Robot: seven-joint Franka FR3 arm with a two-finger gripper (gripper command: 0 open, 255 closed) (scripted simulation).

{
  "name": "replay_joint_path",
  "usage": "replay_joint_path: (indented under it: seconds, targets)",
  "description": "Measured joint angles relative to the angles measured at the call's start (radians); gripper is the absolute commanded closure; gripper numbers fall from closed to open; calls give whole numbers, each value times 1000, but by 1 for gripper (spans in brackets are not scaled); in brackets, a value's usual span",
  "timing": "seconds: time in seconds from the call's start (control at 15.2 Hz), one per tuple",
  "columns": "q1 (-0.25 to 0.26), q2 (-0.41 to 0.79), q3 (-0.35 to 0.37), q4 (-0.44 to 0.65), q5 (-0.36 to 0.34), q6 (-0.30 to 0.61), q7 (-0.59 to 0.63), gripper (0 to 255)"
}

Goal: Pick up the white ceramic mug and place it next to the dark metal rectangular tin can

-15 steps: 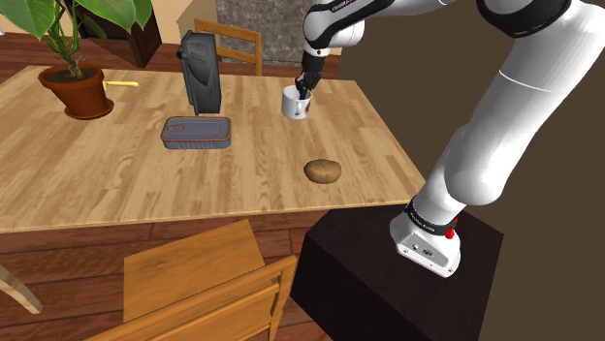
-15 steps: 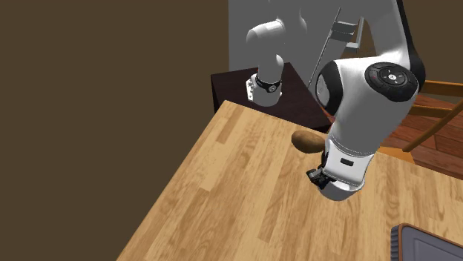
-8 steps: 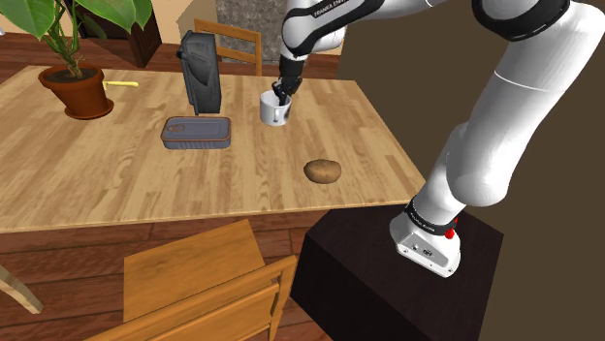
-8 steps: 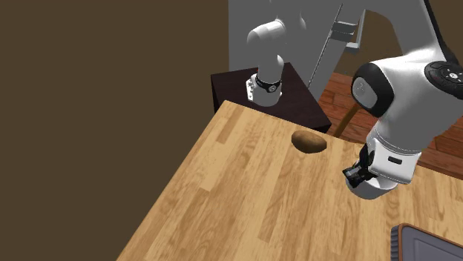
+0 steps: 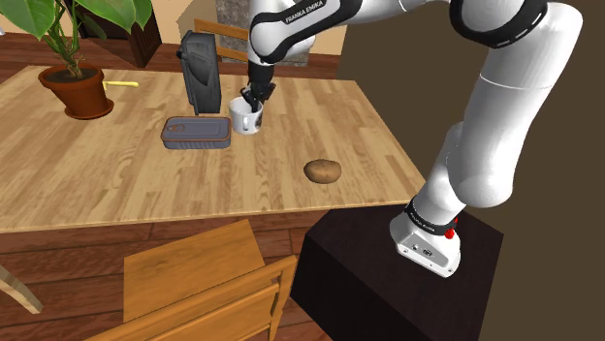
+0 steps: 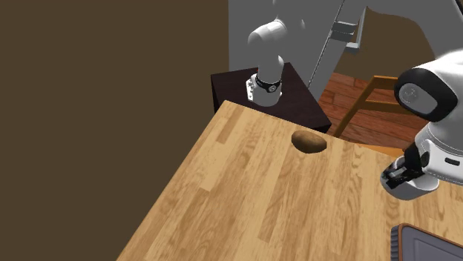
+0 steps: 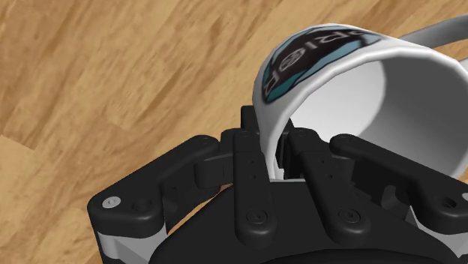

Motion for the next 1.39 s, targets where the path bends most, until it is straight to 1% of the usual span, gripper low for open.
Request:
replay_joint_path:
  seconds: [0.33, 0.79, 1.19, 1.39]
  targets:
    - [57, 72, 35, 108, -9, -32, 101, 255]
    - [131, 231, 72, 348, -19, -110, 230, 255]
    - [186, 424, 95, 655, -26, -221, 326, 255]
    - [209, 544, 103, 860, -30, -306, 371, 255]
